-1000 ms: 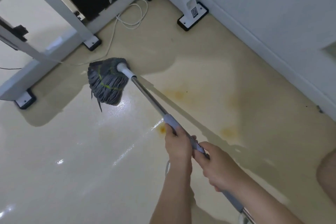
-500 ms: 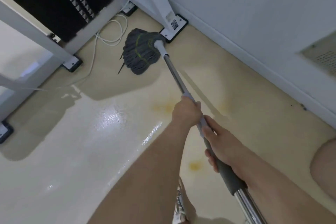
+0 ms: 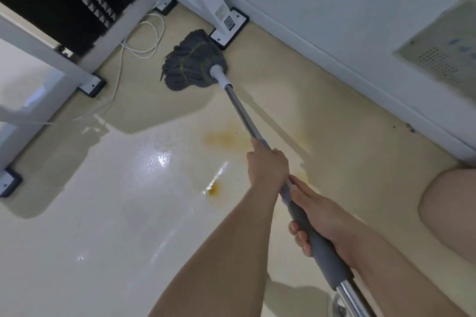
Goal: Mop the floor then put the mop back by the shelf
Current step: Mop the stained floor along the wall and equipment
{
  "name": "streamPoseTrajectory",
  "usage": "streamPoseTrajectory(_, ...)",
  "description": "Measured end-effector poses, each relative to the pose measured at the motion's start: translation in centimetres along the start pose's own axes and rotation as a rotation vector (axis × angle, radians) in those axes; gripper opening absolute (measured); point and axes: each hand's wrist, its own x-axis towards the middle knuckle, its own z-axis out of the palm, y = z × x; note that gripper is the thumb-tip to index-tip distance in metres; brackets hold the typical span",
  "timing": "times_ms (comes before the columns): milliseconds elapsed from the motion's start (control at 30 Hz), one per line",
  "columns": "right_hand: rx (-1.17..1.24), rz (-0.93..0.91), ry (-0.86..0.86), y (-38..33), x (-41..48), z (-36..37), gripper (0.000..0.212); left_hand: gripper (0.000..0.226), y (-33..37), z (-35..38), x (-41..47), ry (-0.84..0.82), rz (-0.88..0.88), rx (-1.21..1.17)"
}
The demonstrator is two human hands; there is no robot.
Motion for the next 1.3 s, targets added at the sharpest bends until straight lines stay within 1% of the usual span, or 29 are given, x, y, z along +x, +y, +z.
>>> streamPoseTrajectory(67, 0.02, 0.069, -0.017, 1.4, -2.5, -2.1, 0.026, 0.058, -0.2, 1.7, -2.0, -0.083, -0.069, 0.043)
streamPoseTrajectory(100, 0.015, 0.09, -0.031, 1.9, -3.5, -3.1, 0.027, 0.058, -0.4, 2.3, -2.6, -0.116, -0.109, 0.031)
streamPoseTrajectory(167, -0.064, 0.123, -0.028, 2.7, -4.7, -4.2, 0.029, 0.043, -0.9, 2.9, -4.0, -0.149, -0.197, -0.117)
streamPoseTrajectory(200, -0.138, 0.125, -0.022, 3.1, -4.9, -4.5, 0.031, 0.036, -1.3, 3.3, -4.7, -0.139, -0.233, -0.207)
streamPoseTrajectory(233, -0.222, 0.104, 0.0, 3.4, -4.6, -4.5, 0.031, 0.034, -1.9, 3.8, -5.4, -0.121, -0.245, -0.275)
streamPoseTrajectory(300, -0.329, 0.05, 0.072, 4.1, -3.1, -4.0, 0.031, 0.03, -3.1, 4.4, -7.1, -0.104, -0.242, -0.39)
streamPoseTrajectory(333, -0.325, 0.037, 0.116, 4.7, -2.1, -3.7, 0.03, 0.023, -3.5, 4.4, -8.0, -0.108, -0.251, -0.465)
streamPoseTrajectory(400, -0.319, 0.012, 0.21, 6.0, 0.0, -2.8, 0.026, 0.018, -4.7, 4.0, -9.1, -0.147, -0.267, -0.53)
streamPoseTrajectory(433, -0.393, -0.028, 0.235, 6.7, 0.8, -2.3, 0.025, 0.018, -5.3, 3.8, -9.2, -0.171, -0.27, -0.53)
streamPoseTrajectory(500, -0.543, -0.09, 0.239, 7.7, 1.5, -1.4, 0.02, 0.017, -6.1, 3.1, -8.6, -0.207, -0.242, -0.426)
streamPoseTrajectory(533, -0.583, -0.108, 0.245, 7.6, 1.8, -1.1, 0.016, 0.016, -6.1, 2.6, -7.8, -0.198, -0.219, -0.357)
streamPoseTrajectory(567, -0.593, -0.122, 0.233, 7.0, 1.9, -0.6, 0.015, 0.019, -5.8, 2.1, -6.6, -0.174, -0.204, -0.311)
streamPoseTrajectory(667, -0.589, -0.122, 0.226, 3.4, 3.2, 0.7, 0.025, 0.033, -3.8, 0.2, -2.4, -0.117, -0.139, -0.246)
streamPoseTrajectory(833, -0.705, -0.19, 0.162, -1.9, 7.0, 4.9, 0.02, 0.045, -1.9, -4.6, 3.7, -0.057, -0.123, -0.165)
streamPoseTrajectory(900, -0.619, -0.191, 0.118, -2.9, 9.1, 7.7, 0.016, 0.043, -2.5, -7.8, 5.7, 0.002, -0.097, -0.126)
streamPoseTrajectory(1000, -0.551, -0.13, 0.074, -3.3, 10.6, 10.8, 0.016, 0.031, -3.6, -11.0, 7.1, 0.085, -0.087, -0.08)
streamPoseTrajectory(1100, -0.528, -0.028, 0.091, -2.9, 9.1, 9.1, 0.02, 0.036, -3.4, -9.5, 5.7, 0.09, -0.096, 0.013)
streamPoseTrajectory(1200, -0.67, -0.053, 0.108, -2.2, 6.4, 4.1, 0.025, 0.043, -1.9, -4.8, 2.8, 0.029, -0.102, 0.112)
streamPoseTrajectory(1300, -0.615, -0.033, 0.164, -1.1, 3.4, -2.2, 0.03, 0.052, -0.1, 1.1, -0.6, -0.034, -0.124, 0.102)
